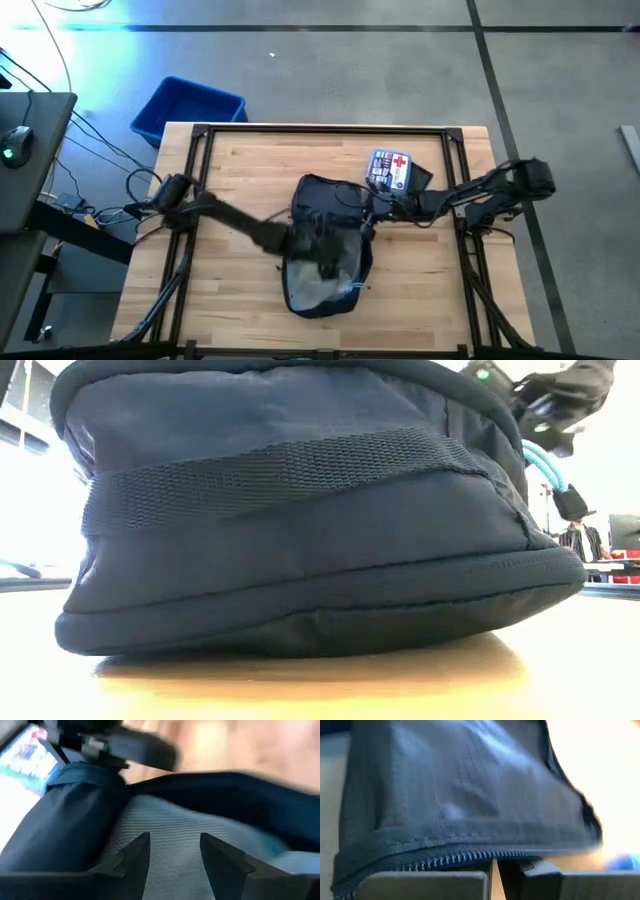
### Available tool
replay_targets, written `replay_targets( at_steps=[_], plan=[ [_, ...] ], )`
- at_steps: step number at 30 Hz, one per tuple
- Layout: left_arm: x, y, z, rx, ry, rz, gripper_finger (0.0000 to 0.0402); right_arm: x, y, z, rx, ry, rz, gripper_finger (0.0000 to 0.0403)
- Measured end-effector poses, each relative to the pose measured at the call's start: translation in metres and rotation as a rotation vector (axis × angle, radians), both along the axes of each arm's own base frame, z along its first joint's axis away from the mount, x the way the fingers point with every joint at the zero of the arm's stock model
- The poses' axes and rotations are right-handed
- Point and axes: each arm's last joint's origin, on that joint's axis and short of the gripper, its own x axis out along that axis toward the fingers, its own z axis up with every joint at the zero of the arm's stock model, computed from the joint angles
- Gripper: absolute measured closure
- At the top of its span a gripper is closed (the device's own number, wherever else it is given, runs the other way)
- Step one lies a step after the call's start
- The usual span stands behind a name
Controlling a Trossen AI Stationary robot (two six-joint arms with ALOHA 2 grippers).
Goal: Unpack backpack
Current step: Put the first aid kit into the transparent bag pack
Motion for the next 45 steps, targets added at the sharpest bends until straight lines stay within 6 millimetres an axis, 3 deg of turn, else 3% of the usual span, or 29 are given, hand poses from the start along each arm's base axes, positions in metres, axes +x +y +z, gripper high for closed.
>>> replay_targets(
  at_steps=[4,8,15,22,27,31,33,39,42,45],
  plan=[
    [-0.005,0.041,-0.024,-0.119,0.084,0.076,0.025,0.03,-0.01,0.003,-0.104,0.004,0.027,0.0398],
    [-0.021,0.063,-0.049,-0.12,0.15,0.184,0.025,0.043,-0.014,0.011,-0.125,0.022,0.028,0.0398],
    [-0.052,0.079,-0.066,0.128,0.327,0.38,0.025,0.024,-0.01,0.038,-0.197,0.105,-0.016,0.0398],
    [-0.081,0.086,-0.038,0.292,0.447,0.425,0.025,-0.008,-0.034,0.047,-0.221,0.289,-0.217,0.0398],
    [-0.091,0.084,0.012,0.163,0.249,0.461,0.025,-0.022,-0.055,0.031,-0.187,0.359,-0.289,0.0398],
    [-0.086,0.079,0.035,0.062,0.061,0.452,0.025,-0.036,-0.065,0.015,-0.158,0.411,-0.336,0.0398],
    [-0.076,0.076,0.037,0.051,-0.015,0.422,0.025,-0.039,-0.067,0.01,-0.131,0.42,-0.343,0.0398],
    [-0.038,0.079,0.016,0.081,-0.151,0.328,0.025,-0.029,-0.053,0.012,0.086,0.315,-0.142,0.0398],
    [-0.03,0.082,-0.001,0.052,-0.129,0.307,0.025,-0.02,-0.034,0.015,0.224,0.238,0.059,0.0398],
    [-0.027,0.084,-0.014,0.006,-0.091,0.281,0.025,-0.016,-0.021,0.026,0.229,0.204,0.12,0.0398]
  ],
)
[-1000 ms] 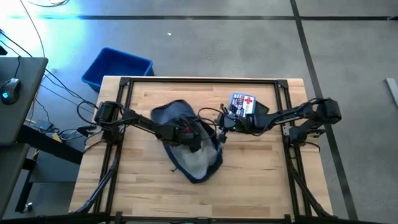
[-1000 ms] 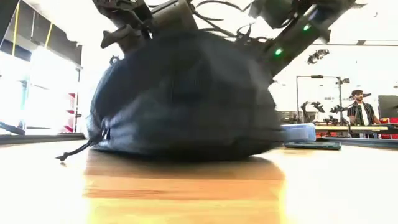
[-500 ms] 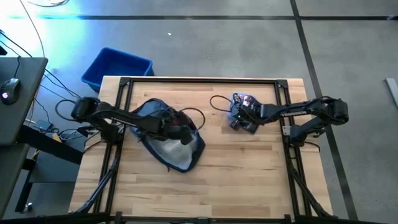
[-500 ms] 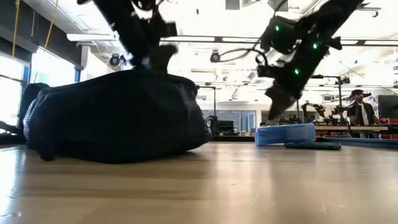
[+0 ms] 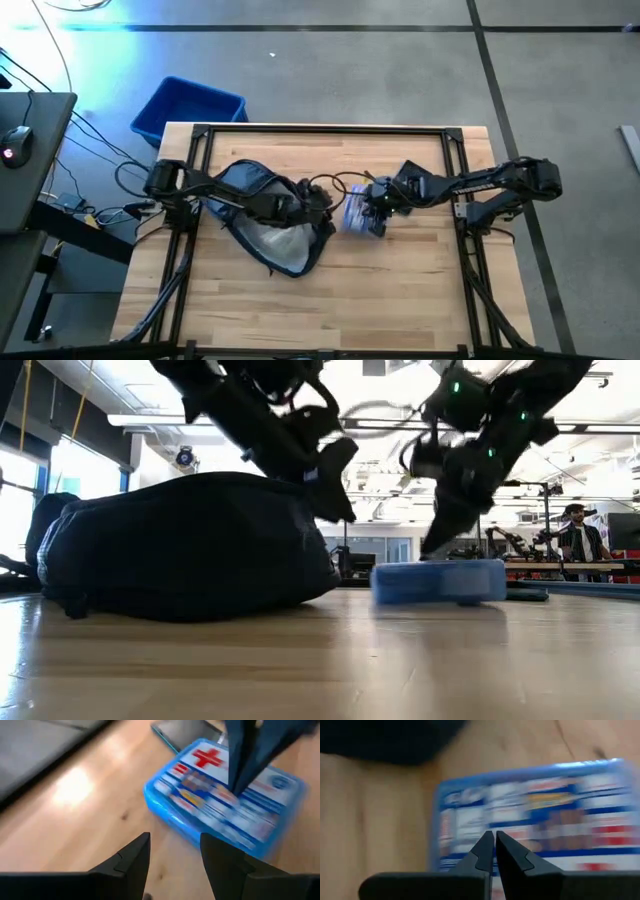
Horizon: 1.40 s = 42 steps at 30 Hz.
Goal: Unpack backpack
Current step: Put the first aid kit into the transparent bag pack
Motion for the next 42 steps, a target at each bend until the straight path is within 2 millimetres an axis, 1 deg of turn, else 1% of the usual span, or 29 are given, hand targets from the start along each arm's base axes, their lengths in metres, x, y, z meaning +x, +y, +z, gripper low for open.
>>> replay_targets(
  at_steps=[2,5,7,9,12,15,17,19,22,25,27,30,33,38,42],
  plan=[
    [0.002,-0.001,-0.004,-0.038,0.011,-0.054,0.025,0.0,0.003,0.01,-0.018,-0.034,-0.013,0.0398],
    [0.003,-0.008,-0.008,-0.101,0.035,-0.158,0.025,-0.006,0.005,0.019,-0.026,-0.044,-0.028,0.0398],
    [0.001,-0.02,-0.007,-0.123,0.044,-0.226,0.0251,-0.014,0.002,0.025,-0.042,-0.033,-0.02,0.0393],
    [-0.002,-0.039,-0.001,-0.131,0.051,-0.276,0.0256,-0.021,-0.006,0.025,-0.034,0.018,-0.043,0.0378],
    [-0.007,-0.074,0.011,-0.136,0.045,-0.383,0.0271,-0.027,-0.019,0.021,0.059,0.06,-0.031,0.0336],
    [-0.013,-0.106,0.016,-0.16,0.032,-0.487,0.0287,-0.025,-0.031,0.012,0.176,0.053,0.018,0.0279],
    [-0.016,-0.121,0.014,-0.205,0.025,-0.522,0.0299,-0.021,-0.039,0.004,0.257,0.036,0.05,0.0238],
    [-0.017,-0.129,0.005,-0.231,0.047,-0.516,0.0312,-0.014,-0.044,-0.005,0.338,0.015,0.082,0.0198],
    [-0.013,-0.131,-0.019,-0.214,0.095,-0.487,0.033,-0.004,-0.048,-0.025,0.41,0.033,0.074,0.0143],
    [-0.008,-0.132,-0.041,-0.194,0.129,-0.489,0.0344,0.004,-0.047,-0.046,0.458,0.068,0.097,0.0103],
    [-0.005,-0.131,-0.055,-0.203,0.144,-0.476,0.0351,0.008,-0.044,-0.057,0.504,0.08,0.128,0.0086],
    [-0.002,-0.126,-0.07,-0.221,0.166,-0.41,0.0358,0.016,-0.037,-0.069,0.575,0.077,0.178,0.0075],
    [0.0,-0.119,-0.074,-0.221,0.167,-0.367,0.0365,0.023,-0.027,-0.076,0.635,0.069,0.208,0.0074],
    [0.004,-0.109,-0.073,-0.237,0.168,-0.348,0.0376,0.028,-0.018,-0.075,0.671,0.042,0.222,0.0073],
    [0.004,-0.106,-0.073,-0.212,0.154,-0.294,0.0387,0.029,-0.013,-0.073,0.771,0.038,0.288,0.0073]
  ],
)
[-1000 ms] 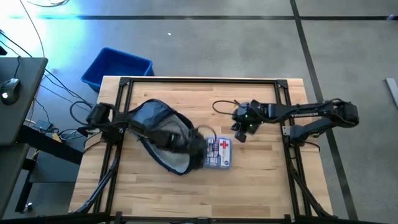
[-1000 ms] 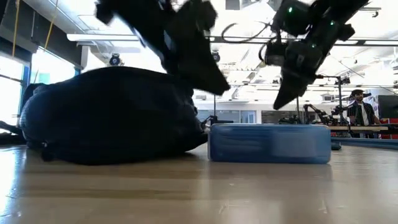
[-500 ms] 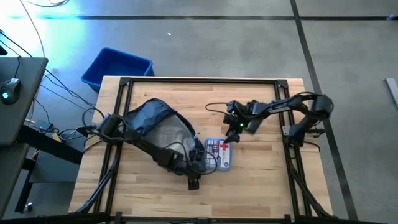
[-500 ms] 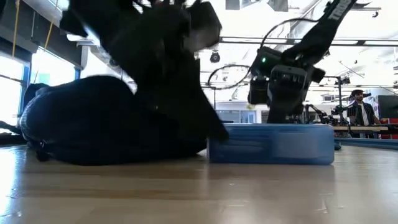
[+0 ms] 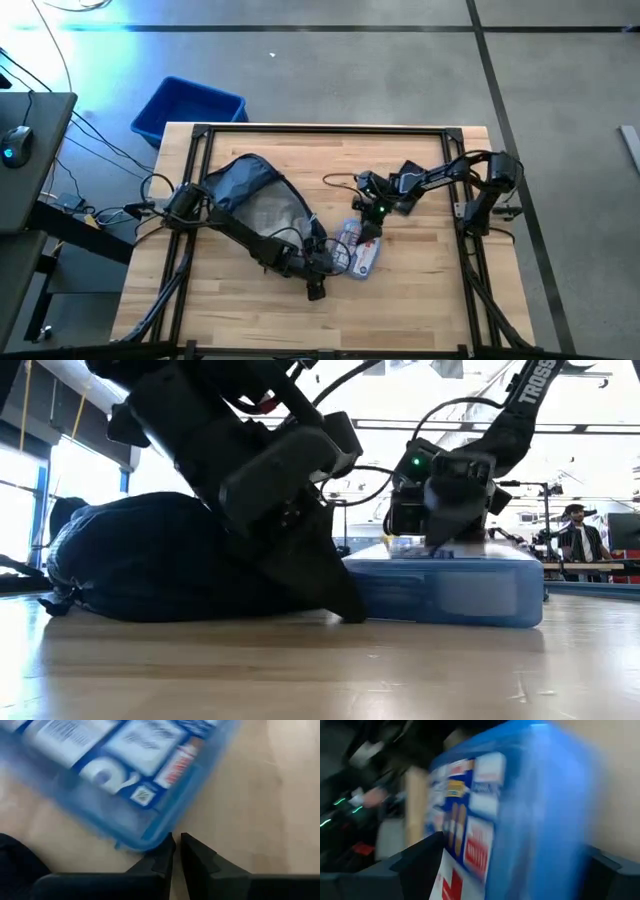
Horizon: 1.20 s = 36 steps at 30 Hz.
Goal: Unpack backpack
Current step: Put the first aid kit into the transparent bag pack
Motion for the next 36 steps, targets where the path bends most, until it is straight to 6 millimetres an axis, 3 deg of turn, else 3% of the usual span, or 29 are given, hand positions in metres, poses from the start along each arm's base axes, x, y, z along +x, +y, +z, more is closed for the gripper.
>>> replay_targets(
  at_steps=[5,7,10,13,18,20,23,27,30,36],
  plan=[
    [0.0,0.004,0.002,0.035,-0.003,0.037,0.0398,0.0,0.008,0.001,0.057,-0.006,0.059,0.0084],
    [-0.002,0.004,0.007,0.038,-0.004,0.033,0.0401,-0.001,0.011,0.0,0.07,0.001,0.072,0.0109],
    [-0.006,0.002,0.02,0.044,-0.015,0.022,0.0401,-0.003,0.01,0.003,0.106,0.021,0.074,0.0177],
    [-0.013,-0.005,0.046,0.043,-0.06,-0.008,0.0401,-0.004,0.008,0.014,0.105,-0.027,0.085,0.0265],
    [-0.04,-0.016,0.103,0.099,-0.156,0.017,0.0401,-0.008,0.001,0.05,0.029,-0.112,-0.01,0.0271],
    [-0.057,-0.022,0.13,0.11,-0.196,0.034,0.0401,-0.01,0.0,0.069,-0.02,-0.151,-0.073,0.0271],
    [-0.088,-0.025,0.152,0.176,-0.162,0.045,0.0401,-0.008,0.0,0.103,-0.098,-0.274,-0.135,0.0271],
    [-0.125,0.001,0.171,0.286,-0.057,0.169,0.0394,-0.005,0.0,0.12,-0.141,-0.343,-0.139,0.0271],
    [-0.145,0.028,0.17,0.34,0.133,0.246,0.0365,-0.002,-0.001,0.123,-0.157,-0.363,-0.138,0.0271],
    [-0.157,0.069,0.162,0.469,0.428,0.277,0.0268,0.002,0.003,0.116,-0.179,-0.35,-0.118,0.0271]
  ],
)
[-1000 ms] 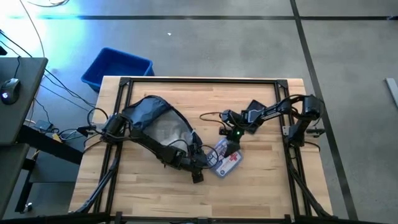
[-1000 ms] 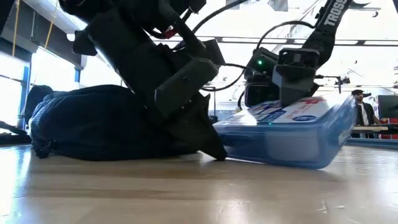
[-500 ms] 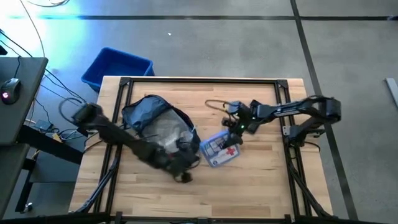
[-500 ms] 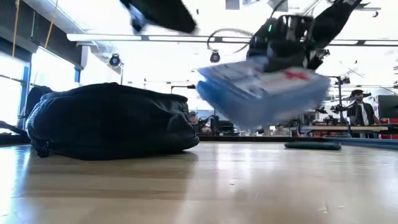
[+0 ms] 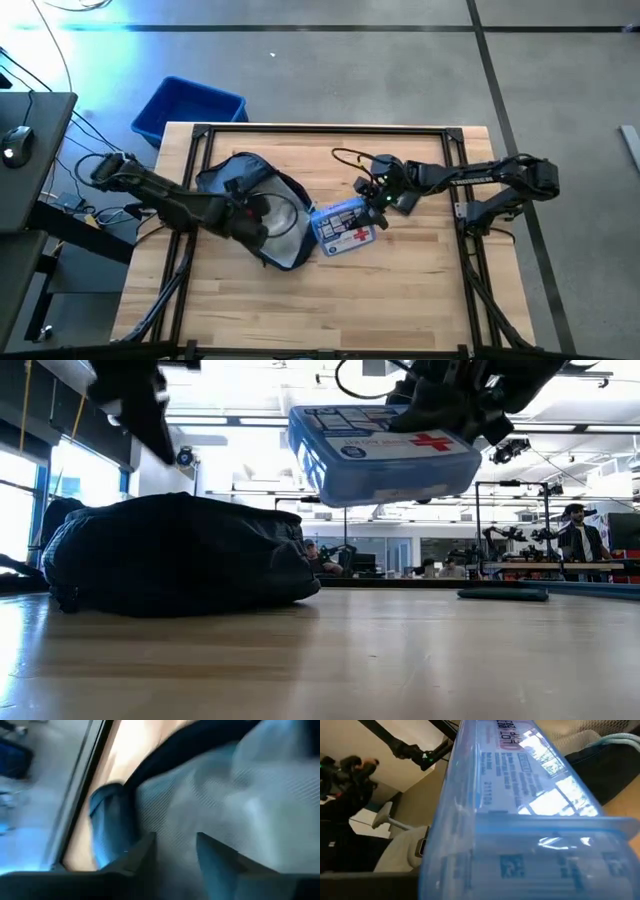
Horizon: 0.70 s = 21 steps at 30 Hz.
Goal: Unpack backpack
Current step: Put the first aid kit into the transparent bag pack
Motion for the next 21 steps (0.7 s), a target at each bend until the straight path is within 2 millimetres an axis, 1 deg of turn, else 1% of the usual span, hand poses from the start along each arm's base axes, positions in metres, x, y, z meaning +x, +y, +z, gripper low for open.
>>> replay_targets(
  at_steps=[2,4,8,11,15,16,17,18,19,21],
  plan=[
    [-0.001,0.011,-0.01,0.02,0.067,0.024,0.0241,0.002,0.003,-0.001,-0.006,-0.013,0.019,0.0271],
    [-0.001,0.021,-0.019,0.005,0.123,0.044,0.022,0.002,0.006,-0.003,-0.003,0.002,0.034,0.0271],
    [-0.007,0.035,-0.037,-0.02,0.211,0.092,0.0189,0.003,0.012,-0.004,-0.019,-0.01,0.063,0.0271],
    [-0.013,0.044,-0.051,-0.014,0.254,0.134,0.0177,0.003,0.015,-0.004,-0.027,-0.014,0.078,0.0271],
    [-0.025,0.053,-0.069,-0.005,0.322,0.174,0.0178,0.004,0.018,-0.004,-0.032,-0.022,0.089,0.0271],
    [-0.027,0.055,-0.072,-0.006,0.334,0.182,0.0187,0.004,0.018,-0.003,-0.025,-0.021,0.086,0.0271],
    [-0.029,0.056,-0.075,-0.008,0.345,0.188,0.0203,0.004,0.018,-0.002,-0.021,-0.027,0.083,0.0271],
    [-0.031,0.057,-0.077,-0.008,0.352,0.193,0.023,0.005,0.018,-0.001,-0.02,-0.039,0.08,0.0271],
    [-0.031,0.058,-0.078,-0.002,0.355,0.194,0.0267,0.006,0.017,0.0,-0.017,-0.047,0.076,0.0271],
    [-0.031,0.058,-0.078,0.019,0.347,0.197,0.0353,0.007,0.017,0.002,-0.003,-0.064,0.065,0.0271]
  ],
)
